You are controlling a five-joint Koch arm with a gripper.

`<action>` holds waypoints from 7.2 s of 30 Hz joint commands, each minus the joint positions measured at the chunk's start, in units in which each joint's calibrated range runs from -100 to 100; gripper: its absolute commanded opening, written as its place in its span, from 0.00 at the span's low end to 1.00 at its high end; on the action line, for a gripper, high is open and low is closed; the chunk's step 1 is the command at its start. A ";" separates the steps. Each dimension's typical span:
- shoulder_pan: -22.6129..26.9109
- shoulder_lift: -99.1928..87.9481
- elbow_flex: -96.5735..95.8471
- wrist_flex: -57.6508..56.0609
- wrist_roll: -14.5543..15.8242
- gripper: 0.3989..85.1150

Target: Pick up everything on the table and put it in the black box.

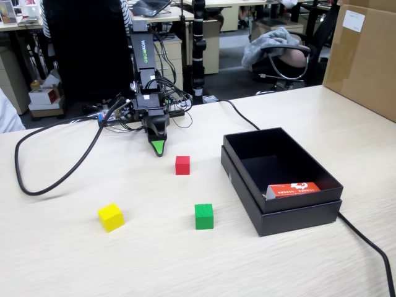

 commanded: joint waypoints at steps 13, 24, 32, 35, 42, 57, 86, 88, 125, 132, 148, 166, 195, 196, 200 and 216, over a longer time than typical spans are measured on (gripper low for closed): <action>-0.05 0.37 -0.02 -3.13 0.00 0.59; -0.15 0.37 0.16 -3.13 -0.05 0.59; -0.68 0.49 2.70 -7.71 -0.15 0.59; -0.73 1.63 6.42 -11.60 0.00 0.59; -0.68 7.71 23.55 -28.44 1.12 0.59; 2.30 35.14 64.62 -64.12 7.77 0.56; 6.84 73.81 81.67 -66.02 14.16 0.56; 6.89 75.30 82.30 -66.02 14.16 0.56; 7.33 81.04 85.48 -63.69 10.84 0.03; 11.67 61.64 83.21 -63.95 10.74 0.01; 22.56 72.20 118.39 -63.95 12.36 0.01; 21.64 122.34 134.25 -66.80 14.02 0.30; -2.78 49.60 86.74 -57.90 -3.03 0.59; -3.86 49.83 84.84 -56.52 -3.96 0.58; -7.18 51.43 79.67 -52.89 -6.89 0.58; -11.43 72.20 87.20 -46.85 -12.21 0.58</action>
